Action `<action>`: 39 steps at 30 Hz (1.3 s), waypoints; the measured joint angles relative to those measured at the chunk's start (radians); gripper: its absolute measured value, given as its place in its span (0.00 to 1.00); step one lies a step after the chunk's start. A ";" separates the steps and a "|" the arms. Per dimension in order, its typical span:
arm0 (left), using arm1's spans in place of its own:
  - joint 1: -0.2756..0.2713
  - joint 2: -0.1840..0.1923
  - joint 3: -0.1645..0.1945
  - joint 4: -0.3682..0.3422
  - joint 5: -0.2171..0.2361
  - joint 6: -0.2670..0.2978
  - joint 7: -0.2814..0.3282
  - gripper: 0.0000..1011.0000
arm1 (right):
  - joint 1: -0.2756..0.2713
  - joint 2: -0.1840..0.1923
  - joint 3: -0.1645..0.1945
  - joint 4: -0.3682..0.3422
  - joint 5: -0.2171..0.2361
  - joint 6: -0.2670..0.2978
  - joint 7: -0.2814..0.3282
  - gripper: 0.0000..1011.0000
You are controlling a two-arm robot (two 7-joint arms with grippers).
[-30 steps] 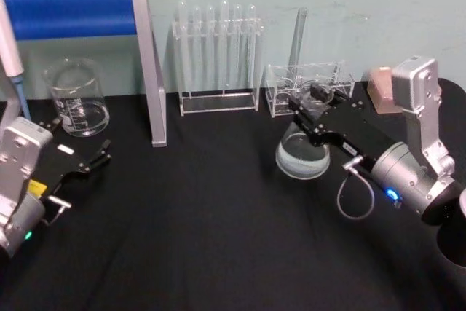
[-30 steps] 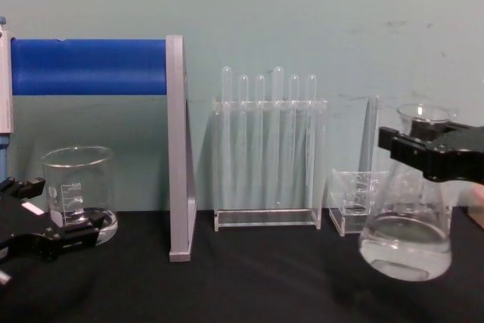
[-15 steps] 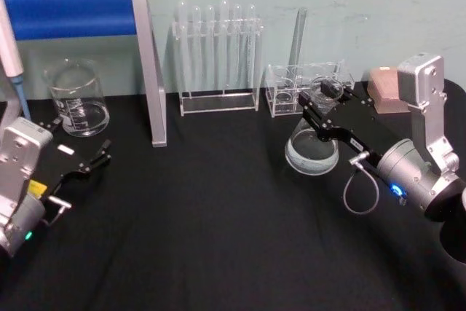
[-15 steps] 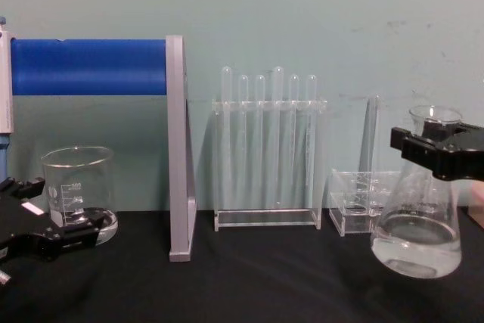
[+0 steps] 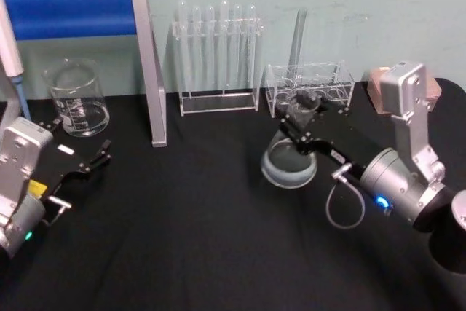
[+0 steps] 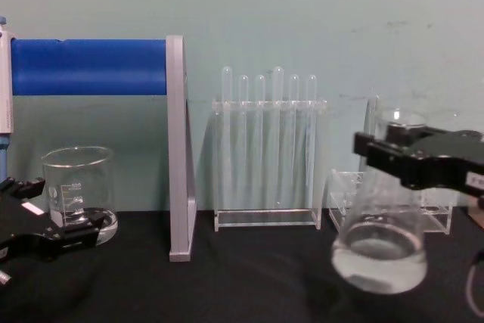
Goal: Grasp the erlenmeyer flask with one hand, shake it three times, then place it back.
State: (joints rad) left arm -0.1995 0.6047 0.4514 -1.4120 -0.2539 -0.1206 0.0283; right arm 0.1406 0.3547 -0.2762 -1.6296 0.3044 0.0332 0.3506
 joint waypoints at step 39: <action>0.000 0.000 0.000 0.000 0.000 0.000 0.000 0.99 | -0.055 0.088 -0.165 -0.119 0.043 -0.010 0.109 0.45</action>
State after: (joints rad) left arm -0.1995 0.6047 0.4514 -1.4120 -0.2539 -0.1205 0.0283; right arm 0.0854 0.4426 -0.4413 -1.7484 0.3476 0.0233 0.4592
